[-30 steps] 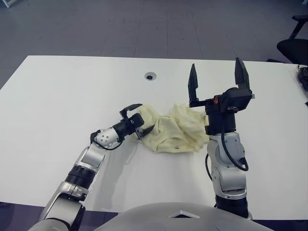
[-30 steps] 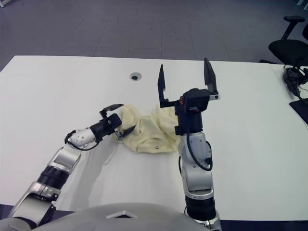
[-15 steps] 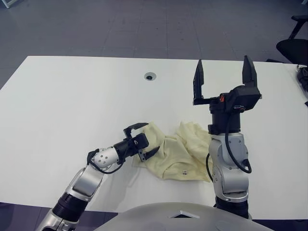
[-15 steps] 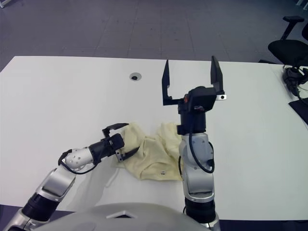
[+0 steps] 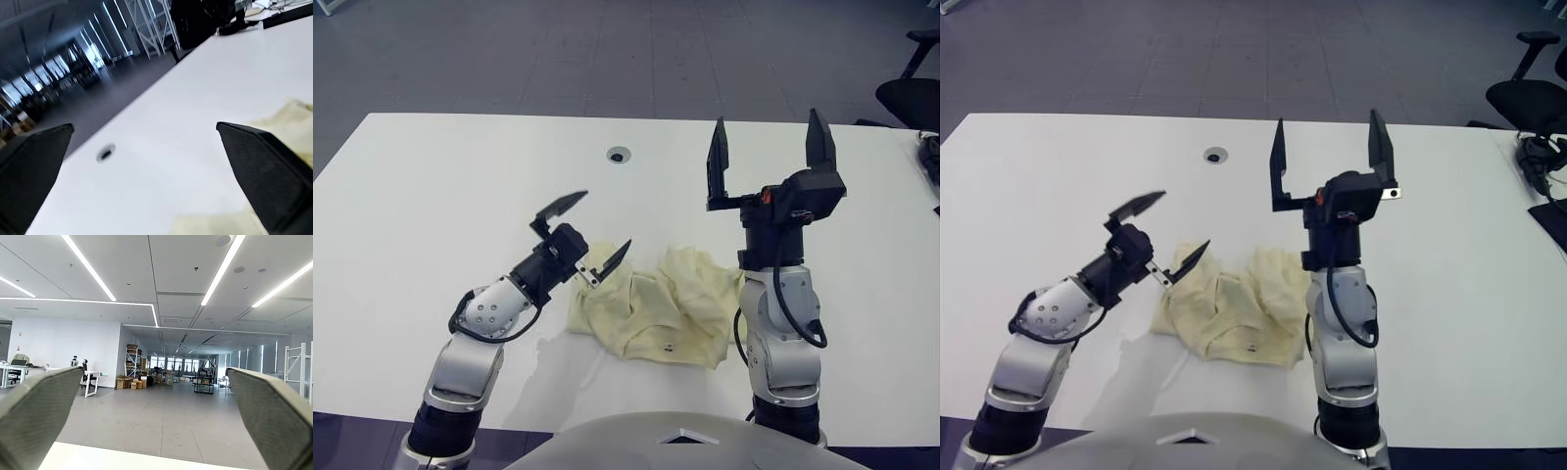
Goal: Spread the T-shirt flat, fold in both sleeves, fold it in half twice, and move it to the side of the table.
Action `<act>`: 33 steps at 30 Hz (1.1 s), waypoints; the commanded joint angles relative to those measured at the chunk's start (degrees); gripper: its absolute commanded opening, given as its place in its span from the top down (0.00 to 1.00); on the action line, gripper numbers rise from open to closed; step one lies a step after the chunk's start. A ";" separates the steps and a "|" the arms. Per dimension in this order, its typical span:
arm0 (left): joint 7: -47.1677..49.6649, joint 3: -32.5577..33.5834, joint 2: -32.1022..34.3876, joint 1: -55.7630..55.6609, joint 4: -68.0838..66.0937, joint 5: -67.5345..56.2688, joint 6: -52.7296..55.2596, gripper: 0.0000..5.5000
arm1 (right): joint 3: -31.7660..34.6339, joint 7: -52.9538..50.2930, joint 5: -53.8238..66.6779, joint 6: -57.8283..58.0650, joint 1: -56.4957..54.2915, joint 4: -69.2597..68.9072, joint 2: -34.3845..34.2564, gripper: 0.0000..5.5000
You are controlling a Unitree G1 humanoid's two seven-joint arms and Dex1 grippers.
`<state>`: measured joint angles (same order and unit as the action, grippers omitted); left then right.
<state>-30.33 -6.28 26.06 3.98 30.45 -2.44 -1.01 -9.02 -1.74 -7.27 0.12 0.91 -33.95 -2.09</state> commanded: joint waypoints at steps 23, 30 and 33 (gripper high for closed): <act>-12.04 0.03 27.13 17.56 -12.24 22.08 -42.06 0.02 | -0.89 1.69 0.27 0.59 -2.55 2.60 -0.06 0.02; -9.21 -5.61 23.29 12.62 -17.81 27.60 -43.38 0.02 | -1.45 0.83 -1.18 1.21 -2.10 1.40 -0.31 0.02; -6.99 -5.98 22.59 11.74 -19.11 30.74 -42.83 0.02 | -1.73 0.53 -1.66 1.48 -1.67 0.60 -0.43 0.02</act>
<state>-37.19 -11.05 48.65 15.69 13.81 23.27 -45.19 -10.31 -0.74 -8.43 0.75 -1.21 -31.93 -2.07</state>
